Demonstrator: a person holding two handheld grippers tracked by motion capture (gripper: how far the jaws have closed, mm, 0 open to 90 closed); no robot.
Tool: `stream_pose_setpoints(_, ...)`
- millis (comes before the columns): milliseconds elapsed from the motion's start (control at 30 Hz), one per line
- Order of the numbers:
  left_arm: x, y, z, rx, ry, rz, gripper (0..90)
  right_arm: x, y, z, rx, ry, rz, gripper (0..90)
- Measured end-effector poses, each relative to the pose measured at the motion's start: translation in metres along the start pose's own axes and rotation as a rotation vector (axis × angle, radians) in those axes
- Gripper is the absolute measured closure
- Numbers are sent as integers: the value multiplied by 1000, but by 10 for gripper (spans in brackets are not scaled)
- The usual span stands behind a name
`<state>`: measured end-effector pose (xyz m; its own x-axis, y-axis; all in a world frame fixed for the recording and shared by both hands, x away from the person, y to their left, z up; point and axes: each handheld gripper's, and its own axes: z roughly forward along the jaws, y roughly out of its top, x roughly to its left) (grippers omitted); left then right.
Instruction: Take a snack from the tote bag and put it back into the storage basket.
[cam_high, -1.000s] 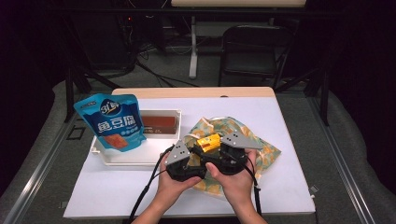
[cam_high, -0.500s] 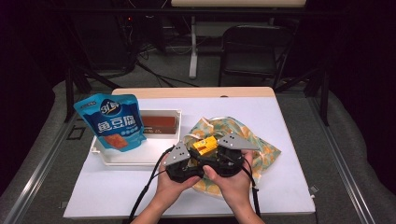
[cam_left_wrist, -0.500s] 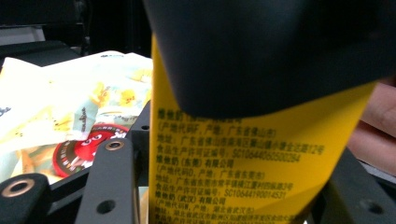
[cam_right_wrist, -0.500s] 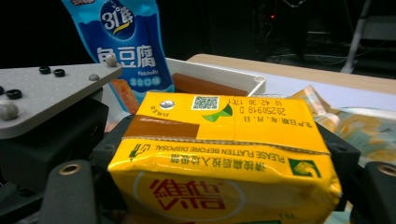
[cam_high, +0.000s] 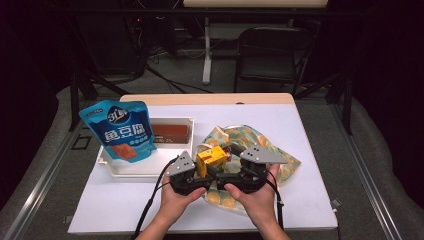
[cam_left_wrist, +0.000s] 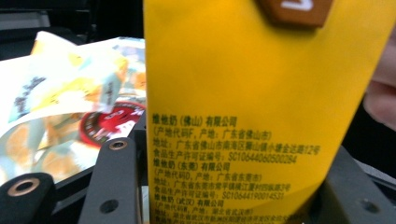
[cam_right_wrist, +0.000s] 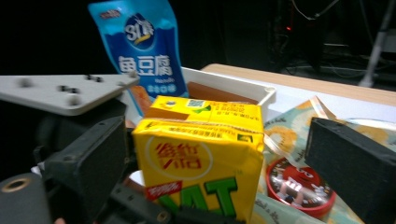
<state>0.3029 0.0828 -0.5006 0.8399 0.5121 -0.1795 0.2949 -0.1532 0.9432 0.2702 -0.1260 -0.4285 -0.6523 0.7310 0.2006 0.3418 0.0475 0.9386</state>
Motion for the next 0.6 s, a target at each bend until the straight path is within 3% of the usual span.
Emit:
stream_pose_setpoints(33,3,-1,-1,-1,-12,-10,503,0,1,-1,-1,4,0,53)
stream_pose_setpoints(267,14,-4,-15,-15,26,-26,503,-8,2,-12,-19,6,24,50)
stream_pose_setpoints(400,23,-5,-24,-16,25,-35,503,-13,-1,-17,-15,-14,24,52)
stream_pose_setpoints(600,34,-5,-40,-23,80,-28,504,-25,-11,-23,-3,-56,27,53)
